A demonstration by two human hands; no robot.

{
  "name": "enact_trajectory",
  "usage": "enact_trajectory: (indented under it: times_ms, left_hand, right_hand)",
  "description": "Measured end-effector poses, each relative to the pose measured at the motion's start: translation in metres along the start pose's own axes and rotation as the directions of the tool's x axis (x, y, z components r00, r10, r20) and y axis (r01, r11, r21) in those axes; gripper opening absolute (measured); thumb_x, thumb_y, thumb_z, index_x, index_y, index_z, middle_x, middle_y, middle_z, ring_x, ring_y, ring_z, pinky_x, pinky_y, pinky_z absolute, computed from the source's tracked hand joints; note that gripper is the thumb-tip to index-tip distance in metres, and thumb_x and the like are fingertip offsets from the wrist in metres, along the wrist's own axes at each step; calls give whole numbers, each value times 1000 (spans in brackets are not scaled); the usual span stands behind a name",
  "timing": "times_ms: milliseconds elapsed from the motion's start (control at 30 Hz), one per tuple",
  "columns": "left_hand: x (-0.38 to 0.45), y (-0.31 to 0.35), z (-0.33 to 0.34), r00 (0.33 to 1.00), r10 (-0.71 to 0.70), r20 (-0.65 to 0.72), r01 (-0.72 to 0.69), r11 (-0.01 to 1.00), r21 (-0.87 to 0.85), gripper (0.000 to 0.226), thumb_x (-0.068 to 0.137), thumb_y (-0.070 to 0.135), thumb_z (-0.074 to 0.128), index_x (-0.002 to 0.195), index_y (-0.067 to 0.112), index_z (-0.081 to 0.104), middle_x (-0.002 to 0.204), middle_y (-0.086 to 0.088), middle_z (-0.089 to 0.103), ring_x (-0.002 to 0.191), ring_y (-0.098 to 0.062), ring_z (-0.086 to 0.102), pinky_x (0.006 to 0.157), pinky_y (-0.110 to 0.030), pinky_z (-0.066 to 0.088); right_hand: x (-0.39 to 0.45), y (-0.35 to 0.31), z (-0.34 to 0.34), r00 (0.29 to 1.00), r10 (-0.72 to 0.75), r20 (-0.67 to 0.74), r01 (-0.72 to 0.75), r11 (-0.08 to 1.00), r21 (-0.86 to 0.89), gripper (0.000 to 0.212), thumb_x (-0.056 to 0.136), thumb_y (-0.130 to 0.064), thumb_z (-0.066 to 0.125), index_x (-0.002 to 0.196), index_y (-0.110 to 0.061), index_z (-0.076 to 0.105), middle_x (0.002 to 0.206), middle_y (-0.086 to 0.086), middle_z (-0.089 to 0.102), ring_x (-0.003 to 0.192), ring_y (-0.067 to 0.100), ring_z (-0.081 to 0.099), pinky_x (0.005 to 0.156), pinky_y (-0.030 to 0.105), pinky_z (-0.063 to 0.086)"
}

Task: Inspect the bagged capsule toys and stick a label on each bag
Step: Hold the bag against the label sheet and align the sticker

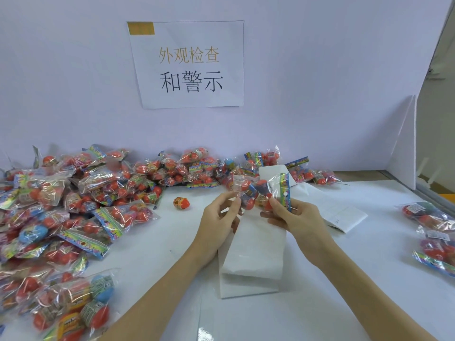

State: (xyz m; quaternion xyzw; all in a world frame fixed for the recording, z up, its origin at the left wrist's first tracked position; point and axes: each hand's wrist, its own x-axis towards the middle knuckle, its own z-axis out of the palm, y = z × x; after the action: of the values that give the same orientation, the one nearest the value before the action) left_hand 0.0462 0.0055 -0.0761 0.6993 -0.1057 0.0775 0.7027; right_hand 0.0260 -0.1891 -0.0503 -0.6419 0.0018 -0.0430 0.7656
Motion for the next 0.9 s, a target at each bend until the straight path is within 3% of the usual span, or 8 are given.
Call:
enact_trajectory:
  times_ms: [267,333,400,467,633,733,833,900]
  left_hand:
    - [3,1,-4,999,-40,14,41,986,-160,21,108,13,55,116,19,73,79,-6,62,54,-20,51,59,-24,48]
    - [3,1,-4,997,-66,41,72,977,-201,16,104,23,60,99,17,74,73,-5,60,55,-21,51,58,-29,47]
    - [1,2,-2,995,-96,38,103,966,-237,35,95,44,66,92,8,66,71,-5,57,58,-18,51,57,-30,45]
    - [1,1,-1,995,-92,35,98,971,-219,40,97,45,66,95,5,63,75,-10,60,59,-17,51,56,-29,45]
    - [1,1,-5,993,-86,81,97,985,-141,18,107,28,55,106,11,57,72,-20,70,50,-31,58,47,-29,46]
    - [-2,3,-1,994,-66,84,71,996,-57,21,107,36,55,110,15,57,67,-14,69,47,-22,53,46,-26,41]
    - [-3,3,1,995,-35,88,35,999,-5,21,105,33,60,102,14,66,64,2,57,51,-8,44,49,-16,36]
    - [-4,3,0,987,-16,158,12,1000,26,17,104,26,63,97,11,68,74,0,62,58,-10,48,54,-16,39]
  right_hand:
    - [0,-5,0,1000,-5,20,7,996,-88,19,105,-18,61,108,-6,75,96,8,81,88,25,80,66,23,61]
    - [1,-5,-2,999,-31,17,34,985,-167,18,105,-16,60,106,-7,76,93,6,81,83,24,79,62,24,60]
    - [1,-4,-4,997,-71,21,74,964,-256,17,104,-15,62,104,-6,77,89,5,81,78,21,78,59,26,60]
    - [1,-2,-3,994,-101,36,107,959,-263,16,103,-16,65,100,-9,79,88,6,81,75,19,76,60,25,59]
    - [4,-5,-5,996,-68,-60,65,996,-53,15,102,-21,66,100,-12,78,86,9,80,71,16,74,61,23,59]
    - [7,-7,-11,981,-155,-116,122,961,-248,21,108,-19,56,96,-9,71,75,6,75,60,15,67,52,27,57]
    - [6,-9,-11,982,-186,-13,168,914,-370,26,110,-17,48,93,-2,60,68,4,66,56,20,62,45,33,54]
    - [4,-9,-10,985,-165,48,170,899,-403,25,110,-17,49,92,-2,58,70,9,62,56,23,63,45,35,54]
